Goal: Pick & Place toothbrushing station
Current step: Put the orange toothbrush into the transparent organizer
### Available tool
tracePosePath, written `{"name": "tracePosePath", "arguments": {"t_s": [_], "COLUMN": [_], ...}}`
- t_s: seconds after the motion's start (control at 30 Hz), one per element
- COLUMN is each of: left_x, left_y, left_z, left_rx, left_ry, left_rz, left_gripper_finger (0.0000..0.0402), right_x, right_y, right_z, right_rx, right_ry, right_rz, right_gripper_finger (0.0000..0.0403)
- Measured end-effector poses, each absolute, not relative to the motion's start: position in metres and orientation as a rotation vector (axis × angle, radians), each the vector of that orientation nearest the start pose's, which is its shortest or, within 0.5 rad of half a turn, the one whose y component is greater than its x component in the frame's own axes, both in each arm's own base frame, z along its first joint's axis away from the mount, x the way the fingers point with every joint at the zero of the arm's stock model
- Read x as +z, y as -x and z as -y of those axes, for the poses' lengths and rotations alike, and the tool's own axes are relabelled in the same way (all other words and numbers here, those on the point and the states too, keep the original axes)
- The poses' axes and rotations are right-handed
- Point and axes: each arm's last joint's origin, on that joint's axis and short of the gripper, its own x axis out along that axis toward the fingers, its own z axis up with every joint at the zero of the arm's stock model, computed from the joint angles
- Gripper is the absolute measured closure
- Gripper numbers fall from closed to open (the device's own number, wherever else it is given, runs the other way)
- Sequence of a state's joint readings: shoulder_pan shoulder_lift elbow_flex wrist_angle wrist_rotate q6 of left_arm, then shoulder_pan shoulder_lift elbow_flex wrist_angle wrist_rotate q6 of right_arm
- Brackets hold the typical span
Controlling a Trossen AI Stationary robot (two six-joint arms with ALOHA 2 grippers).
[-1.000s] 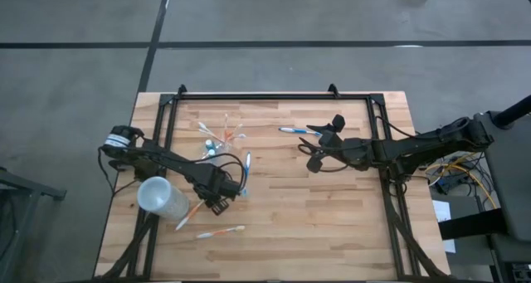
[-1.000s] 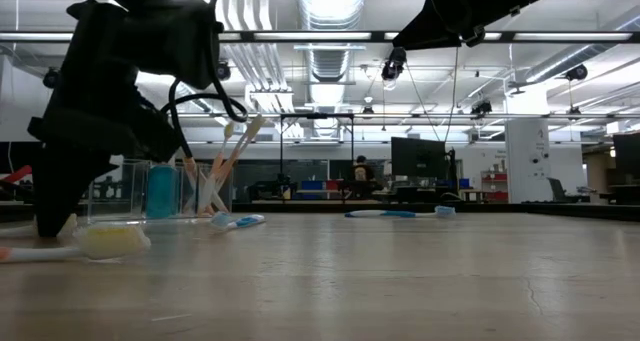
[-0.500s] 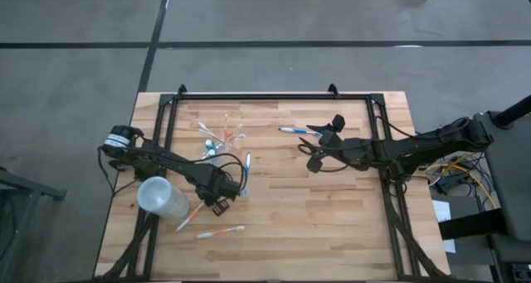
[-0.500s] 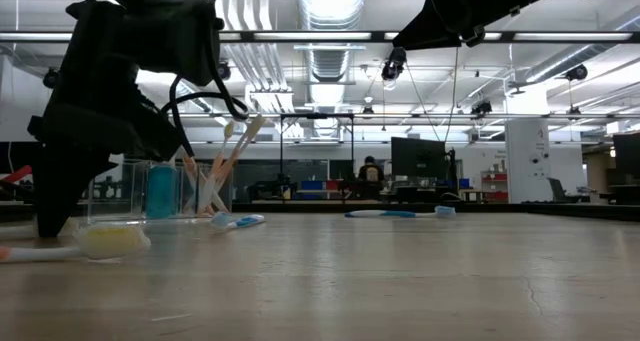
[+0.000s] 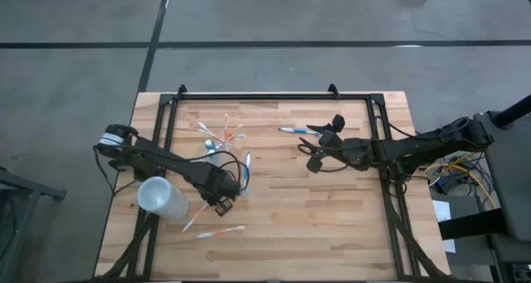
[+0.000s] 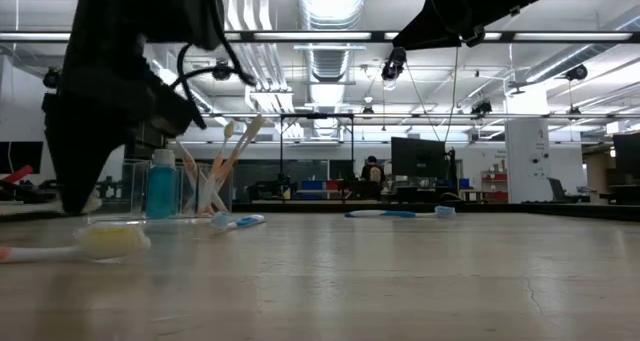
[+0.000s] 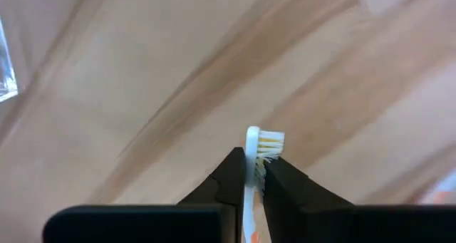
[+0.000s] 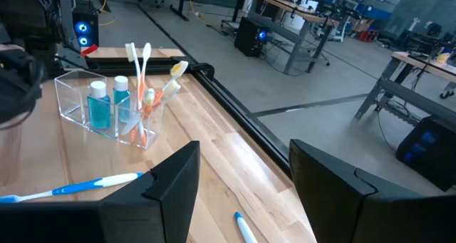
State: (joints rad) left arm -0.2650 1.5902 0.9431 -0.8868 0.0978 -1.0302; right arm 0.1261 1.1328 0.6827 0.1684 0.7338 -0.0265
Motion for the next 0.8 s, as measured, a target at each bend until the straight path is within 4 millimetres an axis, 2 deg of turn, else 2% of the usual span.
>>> {"name": "tracePosePath", "arguments": {"t_s": [0.27, 0.5, 0.67, 0.8], "left_x": [0.214, 0.272, 0.319, 0.350], "left_y": [-0.247, -0.235, -0.225, -0.220], "left_z": [0.068, 0.066, 0.064, 0.063], "left_rx": [0.521, 0.513, 0.539, 0.563], "left_ry": [0.720, 0.723, 0.582, 0.323], "left_rz": [-1.367, -1.061, -0.721, -0.480], "left_gripper_finger": [0.0365, 0.0365, 0.0365, 0.0365], "right_x": [0.265, 0.265, 0.265, 0.265], "right_y": [-0.241, -0.241, -0.241, -0.241], "right_z": [-0.011, -0.011, -0.011, -0.011], "right_rx": [-0.600, -0.601, -0.601, -0.600], "right_ry": [0.145, 0.145, 0.145, 0.145], "right_rz": [-0.268, -0.268, -0.268, -0.268], "right_gripper_finger": [0.0193, 0.0193, 0.0193, 0.0193]}}
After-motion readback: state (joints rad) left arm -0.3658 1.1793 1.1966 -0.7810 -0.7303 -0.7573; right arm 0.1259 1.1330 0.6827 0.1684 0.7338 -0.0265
